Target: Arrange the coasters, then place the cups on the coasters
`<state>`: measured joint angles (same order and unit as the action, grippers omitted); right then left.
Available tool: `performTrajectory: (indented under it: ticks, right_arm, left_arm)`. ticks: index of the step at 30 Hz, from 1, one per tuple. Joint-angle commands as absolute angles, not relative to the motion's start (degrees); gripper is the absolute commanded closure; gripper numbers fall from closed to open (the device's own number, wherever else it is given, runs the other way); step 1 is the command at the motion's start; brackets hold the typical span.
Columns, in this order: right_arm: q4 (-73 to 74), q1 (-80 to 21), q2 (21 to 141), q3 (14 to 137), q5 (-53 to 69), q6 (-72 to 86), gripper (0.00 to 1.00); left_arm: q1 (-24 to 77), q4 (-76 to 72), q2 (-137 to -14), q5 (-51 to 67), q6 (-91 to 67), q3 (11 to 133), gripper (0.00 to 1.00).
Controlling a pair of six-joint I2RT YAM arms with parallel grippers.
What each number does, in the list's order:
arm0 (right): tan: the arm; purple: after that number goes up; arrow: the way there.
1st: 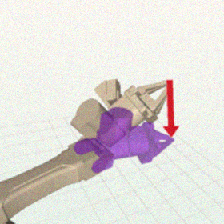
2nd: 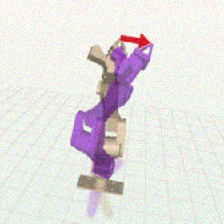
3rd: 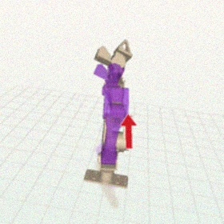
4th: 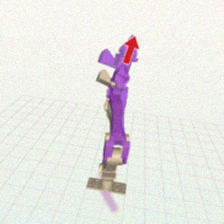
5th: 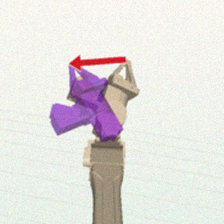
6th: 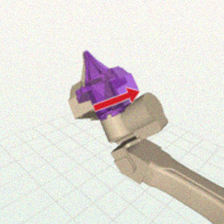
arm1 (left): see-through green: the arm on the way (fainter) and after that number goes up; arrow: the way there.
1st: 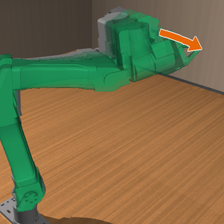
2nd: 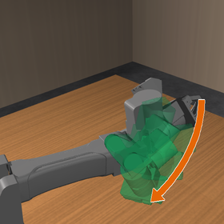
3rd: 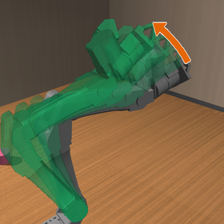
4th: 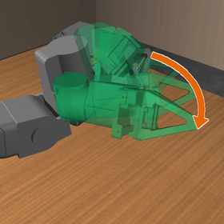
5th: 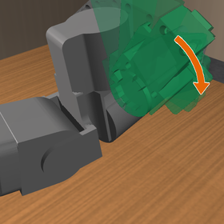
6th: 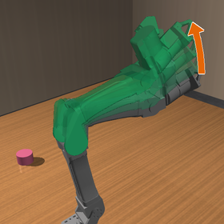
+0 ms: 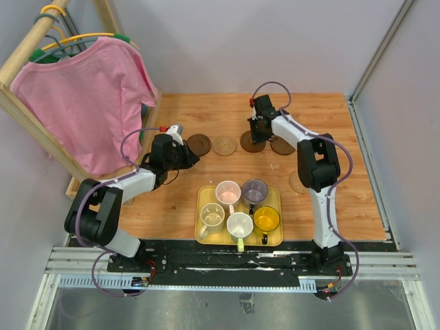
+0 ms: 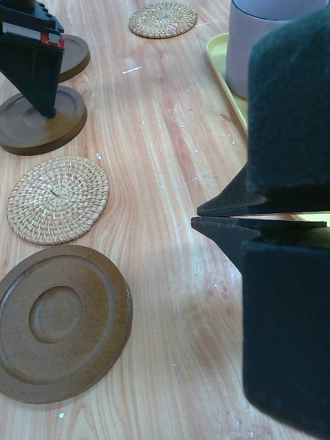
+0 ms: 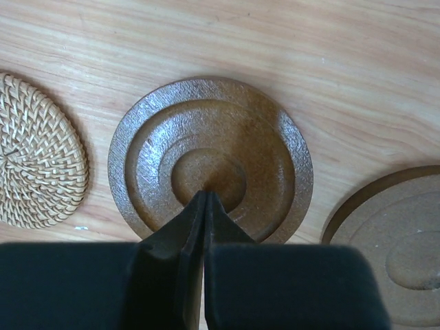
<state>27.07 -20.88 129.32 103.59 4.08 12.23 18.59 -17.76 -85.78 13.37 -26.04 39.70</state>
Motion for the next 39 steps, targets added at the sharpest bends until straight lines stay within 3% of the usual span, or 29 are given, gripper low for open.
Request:
performTrajectory:
  ticks: [1, 19, 32, 39]
  right_arm:
    - [28.0, -22.6, 130.0, 100.7, 4.9, 13.3, 0.99]
    - [27.8, -24.9, 126.1, 95.3, 2.3, 14.8, 0.99]
    - [30.7, -24.6, 122.8, 104.8, -2.3, 10.9, 0.99]
    - [30.7, -21.7, 118.7, 102.9, -5.5, 11.4, 0.99]
  left_arm:
    - [19.1, -19.4, -86.3, 13.6, -26.4, 39.6, 0.99]
    - [19.1, -19.1, -87.5, 13.8, -26.5, 40.2, 0.99]
    - [19.0, -19.3, -87.7, 13.7, -26.3, 40.4, 0.99]
    - [19.1, -19.5, -86.7, 14.0, -26.3, 40.3, 0.99]
